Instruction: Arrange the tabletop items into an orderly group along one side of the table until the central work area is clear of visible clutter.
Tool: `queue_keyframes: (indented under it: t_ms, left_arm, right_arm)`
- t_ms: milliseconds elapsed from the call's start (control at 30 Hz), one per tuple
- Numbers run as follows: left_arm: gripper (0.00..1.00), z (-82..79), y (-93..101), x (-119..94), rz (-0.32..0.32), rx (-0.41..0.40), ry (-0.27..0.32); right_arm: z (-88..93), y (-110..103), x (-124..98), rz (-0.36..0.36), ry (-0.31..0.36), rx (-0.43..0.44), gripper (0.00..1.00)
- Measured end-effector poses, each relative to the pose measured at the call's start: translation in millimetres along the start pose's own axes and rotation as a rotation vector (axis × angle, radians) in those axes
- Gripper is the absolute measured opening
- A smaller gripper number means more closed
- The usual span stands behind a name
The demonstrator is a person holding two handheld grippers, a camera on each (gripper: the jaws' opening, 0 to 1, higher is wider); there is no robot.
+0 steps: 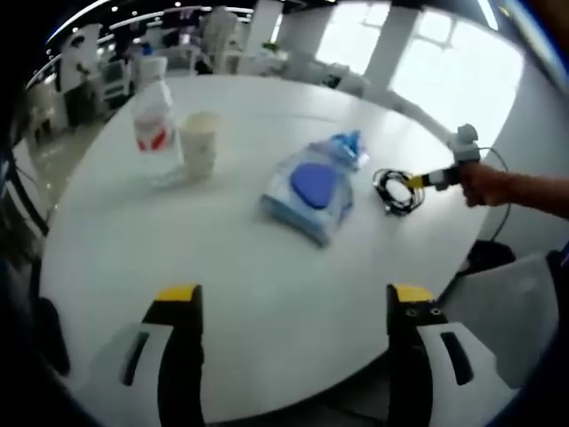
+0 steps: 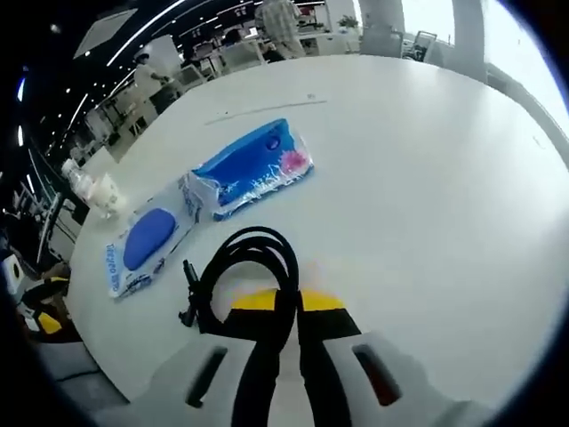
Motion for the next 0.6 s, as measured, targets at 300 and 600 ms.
queue_keyframes:
  t_ms: [300,600]
  left_arm:
    - [0.82,1.3,-0.5,0.4,-0.001,-0.005,-0.007]
    - [0.82,4.0,1.1,2.0,0.004,-0.001,-0.022]
  right_arm:
    - [16.4,4.9,5.2,0.043,-0.068,-0.079,0.08]
    - [14.5,9.8,0.8,0.059,-0.074,-0.074,0.24]
Point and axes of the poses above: the point that each gripper's makers call its tool centre point, and the gripper's own axes: x roughly forward along the fingers, y roughly to its right, z roughly out of its underside, the point moved 4 cm from there along -x, roughly backward along the fingers, and after that the axes turned 14 degrees about x, right-handed, at the moved point
